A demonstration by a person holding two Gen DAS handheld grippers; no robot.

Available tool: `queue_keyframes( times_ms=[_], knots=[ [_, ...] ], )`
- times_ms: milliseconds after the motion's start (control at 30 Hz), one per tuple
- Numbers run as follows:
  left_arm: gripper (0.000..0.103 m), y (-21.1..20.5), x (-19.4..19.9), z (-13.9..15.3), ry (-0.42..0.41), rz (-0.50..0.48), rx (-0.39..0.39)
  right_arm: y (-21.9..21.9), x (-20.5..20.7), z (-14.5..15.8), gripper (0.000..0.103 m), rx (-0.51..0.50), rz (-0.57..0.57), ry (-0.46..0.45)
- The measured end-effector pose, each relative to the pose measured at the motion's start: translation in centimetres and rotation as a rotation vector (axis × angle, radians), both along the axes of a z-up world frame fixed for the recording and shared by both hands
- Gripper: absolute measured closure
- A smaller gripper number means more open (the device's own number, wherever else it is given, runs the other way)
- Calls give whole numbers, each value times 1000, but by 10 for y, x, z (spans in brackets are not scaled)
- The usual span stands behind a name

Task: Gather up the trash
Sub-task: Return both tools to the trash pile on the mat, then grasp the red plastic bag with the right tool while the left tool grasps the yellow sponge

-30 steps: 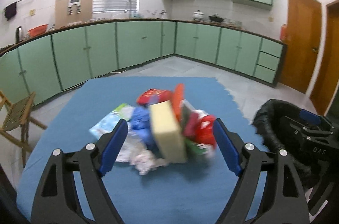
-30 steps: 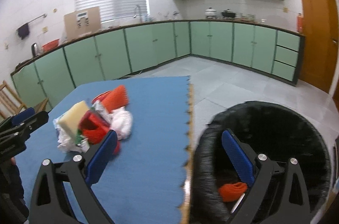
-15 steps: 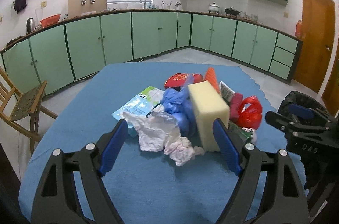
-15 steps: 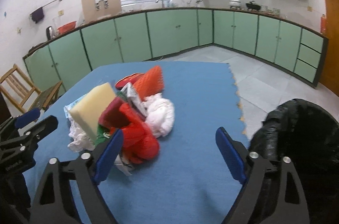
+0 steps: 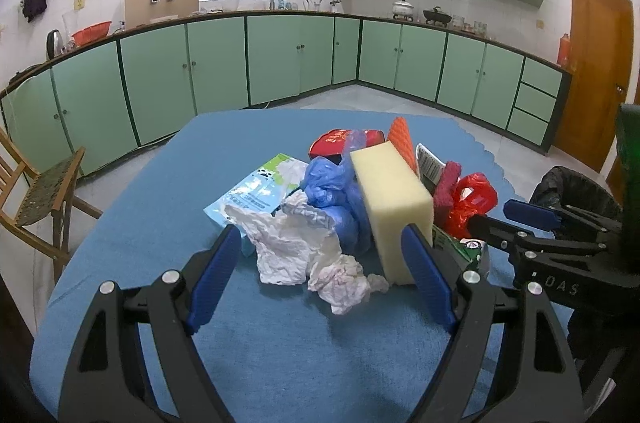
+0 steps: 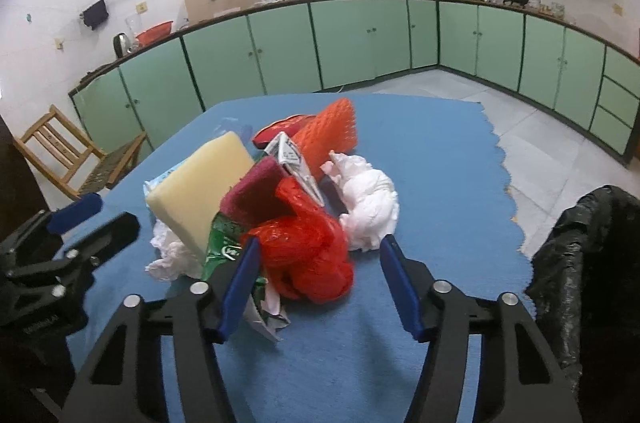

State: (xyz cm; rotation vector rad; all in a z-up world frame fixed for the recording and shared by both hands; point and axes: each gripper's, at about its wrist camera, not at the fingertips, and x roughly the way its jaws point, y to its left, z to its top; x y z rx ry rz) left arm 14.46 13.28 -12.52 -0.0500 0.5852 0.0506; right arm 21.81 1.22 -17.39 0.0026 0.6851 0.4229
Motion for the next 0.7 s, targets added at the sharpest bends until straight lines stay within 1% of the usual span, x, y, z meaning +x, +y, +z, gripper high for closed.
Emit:
queue_keyframes(
  times_ms=[167,300,333,367,433,467,500,567,700],
  knots=[
    [23,1,2,0,-1,6,-3,2,-1,6,44,15,18,-2],
    [23,2,3,-1,0,9,-6,6,5,2,45,8,27,11],
    [23,2,3,-1,0,8,-5,7,6,0,52,14,35,17],
    [23,2,4,-1,1,7,-3,8,7,-1,62,33,56,28],
    [23,3,4,-3,5,6,-5,10,7,-1,70,58,93,41],
    [23,3,4,-4,8,6,-8,12,6,-1,76,51,100,35],
    [23,4,4,-4,9,6,-10,12,6,0,79,46,109,31],
    [23,3,4,-4,9,5,-14,12,3,2,87,37,119,24],
    [23,-2,3,-2,1,-6,-18,2,-2,5,91,43,100,19]
  ],
)
